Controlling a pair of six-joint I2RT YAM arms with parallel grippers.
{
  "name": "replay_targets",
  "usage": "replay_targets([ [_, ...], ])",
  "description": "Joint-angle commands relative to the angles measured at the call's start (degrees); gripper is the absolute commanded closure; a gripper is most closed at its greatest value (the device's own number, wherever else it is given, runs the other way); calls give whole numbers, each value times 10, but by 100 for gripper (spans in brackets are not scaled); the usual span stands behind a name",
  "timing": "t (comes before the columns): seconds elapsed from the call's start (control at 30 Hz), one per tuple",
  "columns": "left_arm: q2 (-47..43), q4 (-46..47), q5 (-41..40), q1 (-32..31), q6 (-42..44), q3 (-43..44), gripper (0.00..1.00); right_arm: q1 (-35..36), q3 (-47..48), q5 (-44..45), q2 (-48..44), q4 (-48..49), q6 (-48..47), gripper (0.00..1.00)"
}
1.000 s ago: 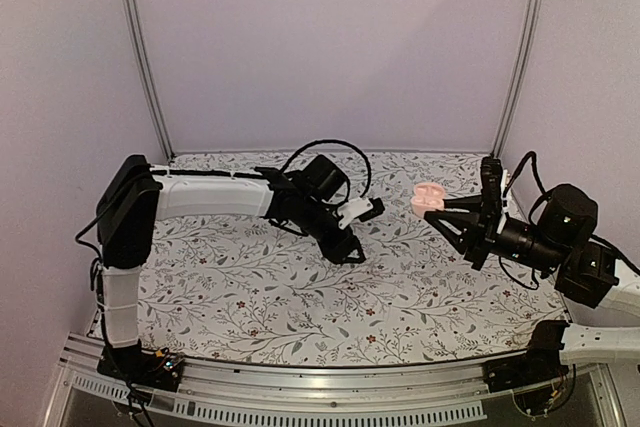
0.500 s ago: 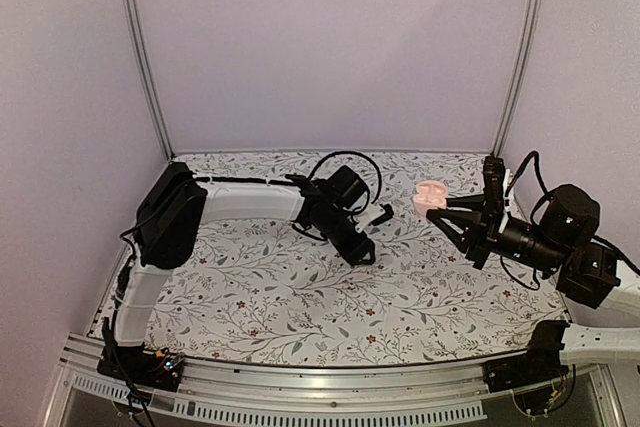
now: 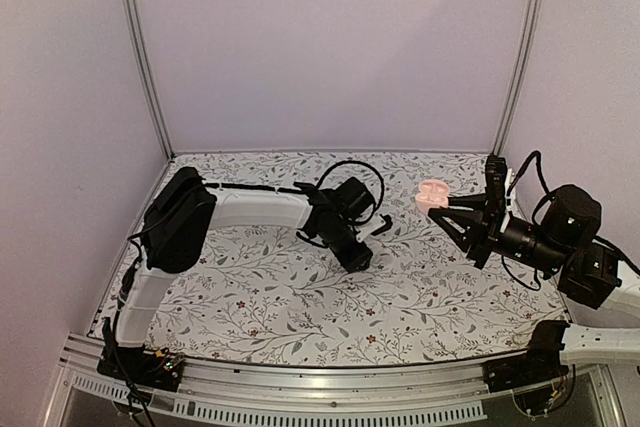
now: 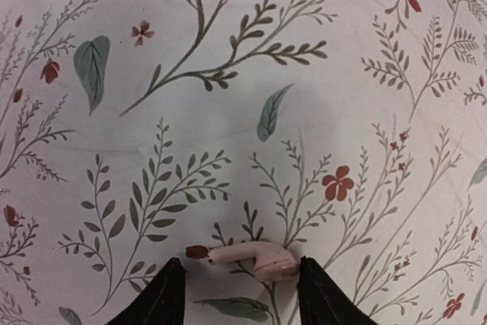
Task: Insert the wireless bluetooth earbuds into the charging case
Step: Pick up the right earbud from the center of the board.
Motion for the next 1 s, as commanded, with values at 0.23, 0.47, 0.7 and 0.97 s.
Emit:
replay_targets([
  [0.23, -70, 11, -25, 65, 2, -79, 55, -2, -3, 6, -12, 1, -3, 100],
  [0.47, -156, 29, 1, 73, 63, -161, 51, -2, -3, 4, -12, 1, -3, 100],
  [0.7, -191, 29, 47, 42, 61, -200, 48, -2, -3, 4, -10, 1, -3, 100],
  [0.97, -126, 11, -8, -28, -19, -112, 33, -2, -3, 2, -6, 0, -3, 100],
])
